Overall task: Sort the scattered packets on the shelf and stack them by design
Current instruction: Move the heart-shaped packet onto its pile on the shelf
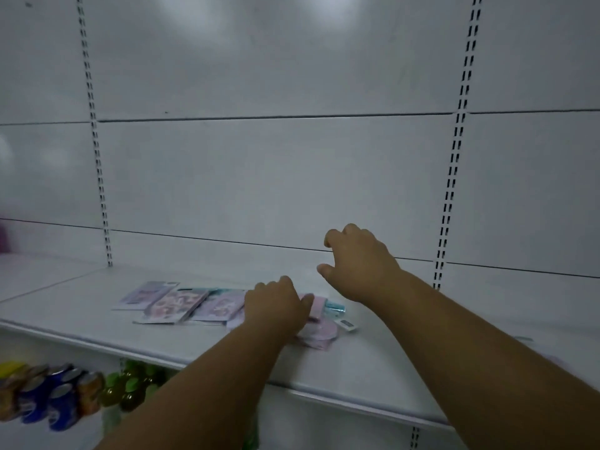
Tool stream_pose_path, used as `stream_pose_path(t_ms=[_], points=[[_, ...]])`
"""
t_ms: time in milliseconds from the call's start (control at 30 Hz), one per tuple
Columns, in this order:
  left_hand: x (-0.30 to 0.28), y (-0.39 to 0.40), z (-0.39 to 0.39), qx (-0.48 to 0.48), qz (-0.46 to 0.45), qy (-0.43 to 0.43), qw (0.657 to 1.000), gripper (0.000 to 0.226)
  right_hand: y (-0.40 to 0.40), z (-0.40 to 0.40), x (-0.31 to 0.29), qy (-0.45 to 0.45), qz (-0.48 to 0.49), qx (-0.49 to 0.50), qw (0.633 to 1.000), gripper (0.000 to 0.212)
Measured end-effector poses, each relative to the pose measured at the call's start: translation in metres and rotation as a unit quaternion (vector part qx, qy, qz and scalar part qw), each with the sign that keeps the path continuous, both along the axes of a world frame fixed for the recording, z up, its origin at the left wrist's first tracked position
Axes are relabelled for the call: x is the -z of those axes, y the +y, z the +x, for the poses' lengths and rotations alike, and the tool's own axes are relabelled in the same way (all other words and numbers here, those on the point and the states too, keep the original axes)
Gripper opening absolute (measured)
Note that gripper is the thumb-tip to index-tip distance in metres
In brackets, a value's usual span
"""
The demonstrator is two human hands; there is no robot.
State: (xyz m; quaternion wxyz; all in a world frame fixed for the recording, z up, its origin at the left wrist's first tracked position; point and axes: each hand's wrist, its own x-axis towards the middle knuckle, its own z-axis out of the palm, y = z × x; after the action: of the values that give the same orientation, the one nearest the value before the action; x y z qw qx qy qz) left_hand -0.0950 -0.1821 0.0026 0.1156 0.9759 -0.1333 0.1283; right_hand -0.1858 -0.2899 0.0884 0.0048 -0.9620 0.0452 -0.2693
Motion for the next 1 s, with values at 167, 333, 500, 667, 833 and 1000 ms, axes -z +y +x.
stream_pose_path(t_ms=[167,333,500,667,833,1000], points=[[-0.003,-0.021,0.029,-0.008,0.051,0.065,0.997,0.065,-0.010,0.034,0.004,0.017,0.020,0.012,1.000,0.046],[-0.015,-0.015,0.044,0.018,-0.089,0.153,0.984,0.052,-0.020,0.050,0.013,0.034,0.059,0.033,0.997,0.042],[-0.034,0.013,0.060,0.062,-0.384,0.140,0.911,0.027,-0.019,0.052,0.027,0.056,0.105,0.065,0.991,0.039],[-0.045,0.061,0.037,0.123,-0.582,0.135,0.793,0.017,-0.001,0.043,0.047,0.130,0.114,0.146,0.974,0.041],[-0.041,0.105,0.012,0.187,-0.625,0.187,0.734,0.012,0.028,0.049,0.079,0.222,0.119,0.234,0.939,0.076],[-0.032,0.132,0.005,0.196,-0.604,0.213,0.743,0.006,0.047,0.057,0.085,0.153,0.227,0.253,0.928,0.070]])
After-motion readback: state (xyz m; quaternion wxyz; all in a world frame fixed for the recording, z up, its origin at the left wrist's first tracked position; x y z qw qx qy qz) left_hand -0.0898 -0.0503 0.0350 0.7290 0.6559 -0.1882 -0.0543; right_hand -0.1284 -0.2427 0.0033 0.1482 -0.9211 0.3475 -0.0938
